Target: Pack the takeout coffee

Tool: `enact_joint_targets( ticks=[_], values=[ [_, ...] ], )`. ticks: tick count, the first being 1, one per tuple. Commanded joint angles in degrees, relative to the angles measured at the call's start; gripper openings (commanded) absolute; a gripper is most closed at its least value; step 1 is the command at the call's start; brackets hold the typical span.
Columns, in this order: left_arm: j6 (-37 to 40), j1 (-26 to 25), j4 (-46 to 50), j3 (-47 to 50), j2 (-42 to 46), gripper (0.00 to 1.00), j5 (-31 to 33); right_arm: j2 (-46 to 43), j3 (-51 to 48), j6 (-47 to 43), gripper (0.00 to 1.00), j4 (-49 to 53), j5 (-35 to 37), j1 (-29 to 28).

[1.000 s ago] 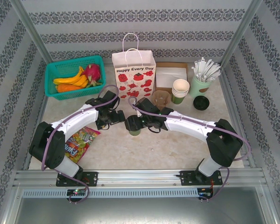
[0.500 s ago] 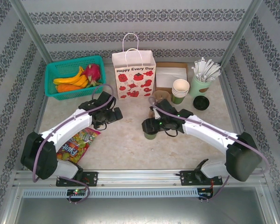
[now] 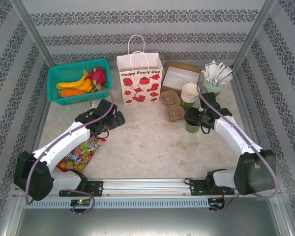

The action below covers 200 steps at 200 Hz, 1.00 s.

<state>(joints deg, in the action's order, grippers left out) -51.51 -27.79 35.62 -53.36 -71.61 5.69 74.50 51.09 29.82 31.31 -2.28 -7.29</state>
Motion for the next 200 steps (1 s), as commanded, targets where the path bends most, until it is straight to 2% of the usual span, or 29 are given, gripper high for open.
enact_joint_targets(
  ticks=[1, 23, 61, 153, 200],
  values=[
    [-0.81, -0.45, -3.59, 1.98, 2.70, 1.00, 2.77, 1.72, 0.14, -1.51, 0.73, -0.64, 2.00, 3.66],
    [0.05, -0.42, -6.15, 3.50, 4.49, 1.00, 3.17, 4.02, 1.07, -1.45, 0.73, -3.60, -0.39, 7.20],
    [-0.09, -0.42, -5.59, 3.93, 6.02, 1.00, 4.57, 9.74, 5.64, -2.03, 0.74, -5.66, -0.59, 8.63],
    [-0.35, -0.42, -3.80, 2.00, 3.78, 1.00, 3.38, 17.80, 12.42, -0.58, 0.75, -8.93, -0.73, 15.06],
    [-0.17, -0.43, -4.34, 0.39, 1.01, 1.00, 1.28, 21.48, 15.28, 1.98, 0.75, -10.45, -4.01, 15.42]
  ],
)
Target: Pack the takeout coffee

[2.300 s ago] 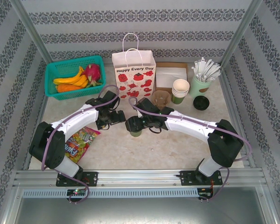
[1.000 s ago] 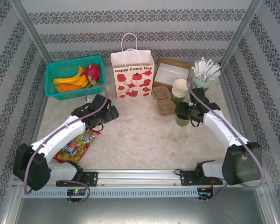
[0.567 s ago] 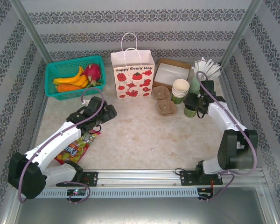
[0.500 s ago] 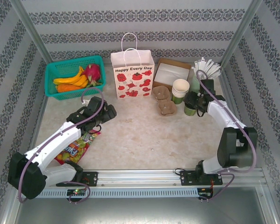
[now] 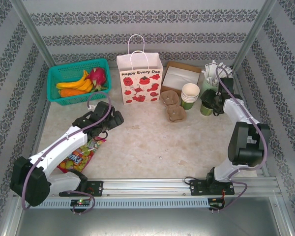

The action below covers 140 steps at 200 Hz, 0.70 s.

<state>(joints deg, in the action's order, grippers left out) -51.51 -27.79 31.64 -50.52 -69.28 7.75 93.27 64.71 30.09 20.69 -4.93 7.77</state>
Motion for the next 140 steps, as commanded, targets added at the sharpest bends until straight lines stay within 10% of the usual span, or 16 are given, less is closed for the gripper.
enact_joint_targets(
  ticks=[1, 140],
  values=[
    [-0.13, -0.42, -0.36, -2.46, -1.36, 1.00, -0.83, 2.79, 1.79, 1.77, 0.75, 0.11, -1.34, 0.34],
    [0.72, -0.43, -0.79, -3.62, -2.88, 1.00, -2.58, 2.57, 4.29, 1.16, 0.91, 1.89, -0.48, 0.10]
  ],
)
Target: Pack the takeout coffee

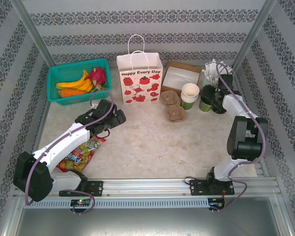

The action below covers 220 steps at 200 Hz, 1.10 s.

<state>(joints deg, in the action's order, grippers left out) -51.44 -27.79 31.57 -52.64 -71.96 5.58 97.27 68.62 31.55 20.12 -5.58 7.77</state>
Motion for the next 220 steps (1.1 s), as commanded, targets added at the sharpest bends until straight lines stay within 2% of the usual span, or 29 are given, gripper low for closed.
enact_joint_targets(
  ticks=[1, 92, 119, 140, 162, 197, 220],
  values=[
    [0.69, -0.42, -0.72, -1.50, -0.15, 1.00, -0.45, -1.50, 0.38, -0.33, 0.92, 2.46, 0.20, 0.08],
    [4.24, 0.85, 0.73, -5.23, 0.13, 1.00, -3.34, -9.41, -1.40, -2.63, 0.98, 6.41, 2.45, 0.14],
    [7.63, 2.54, 1.94, -9.12, 0.00, 1.00, -6.47, -14.64, -3.26, -2.40, 0.98, 8.17, 2.57, 0.14],
    [9.57, 3.91, 4.85, -14.71, -0.84, 1.00, -6.96, -21.33, -6.84, -0.09, 0.98, 8.41, -0.46, -0.49],
    [11.07, 5.94, 9.96, -22.80, -3.91, 1.00, -6.13, -29.20, -11.73, 3.80, 0.98, 7.19, -4.31, -3.81],
    [15.45, 7.37, 15.85, -36.30, -11.26, 1.00, -3.00, -39.00, -17.51, 7.92, 0.98, 4.80, -2.31, -12.58],
    [18.05, 9.02, 18.63, -45.33, -17.64, 0.95, -1.31, -42.17, -19.48, 8.46, 0.98, 2.95, -2.26, -17.85]
  ],
)
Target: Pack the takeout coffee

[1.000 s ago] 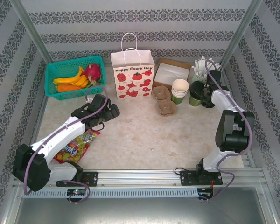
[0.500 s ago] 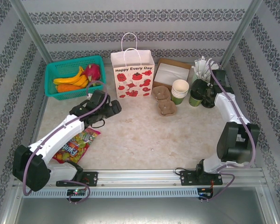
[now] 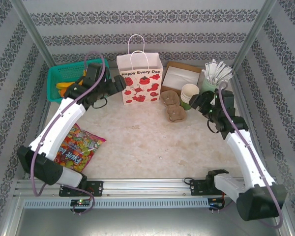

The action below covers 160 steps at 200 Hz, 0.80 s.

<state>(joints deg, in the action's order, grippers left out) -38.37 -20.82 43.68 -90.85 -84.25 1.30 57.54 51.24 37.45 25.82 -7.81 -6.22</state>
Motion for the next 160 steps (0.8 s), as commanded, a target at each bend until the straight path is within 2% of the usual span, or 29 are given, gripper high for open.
enact_joint_targets(
  ticks=[1, 12, 66, 107, 121, 145, 160],
  values=[
    [5.06, 2.21, 6.60, -7.49, -5.68, 0.95, 2.99, -2.47, -2.15, 2.55, 0.98, -2.73, -0.02, -4.05],
    [6.56, 3.06, 7.47, -11.84, -9.01, 0.93, 3.01, -2.88, -2.12, 2.37, 0.98, -2.15, 0.53, -6.09],
    [12.97, 3.84, 15.78, -36.96, -27.59, 0.74, 5.72, -0.76, -1.39, 0.88, 0.98, -1.86, 6.28, -16.26],
    [14.85, 3.89, 16.02, -46.18, -35.38, 0.61, 6.86, 3.33, 0.41, -0.57, 0.98, -0.68, 8.43, -21.93],
    [14.89, 3.87, 16.22, -47.84, -37.02, 0.52, 7.59, 4.21, 0.75, -0.80, 0.98, -0.52, 9.12, -23.39],
    [14.53, 3.87, 16.72, -48.94, -38.07, 0.32, 7.52, 4.94, 0.83, -0.89, 0.98, -0.43, 10.24, -24.78],
    [14.28, 3.86, 17.04, -48.90, -37.96, 0.23, 6.80, 5.13, 0.79, -0.80, 0.98, -0.27, 10.89, -25.14]
  ],
)
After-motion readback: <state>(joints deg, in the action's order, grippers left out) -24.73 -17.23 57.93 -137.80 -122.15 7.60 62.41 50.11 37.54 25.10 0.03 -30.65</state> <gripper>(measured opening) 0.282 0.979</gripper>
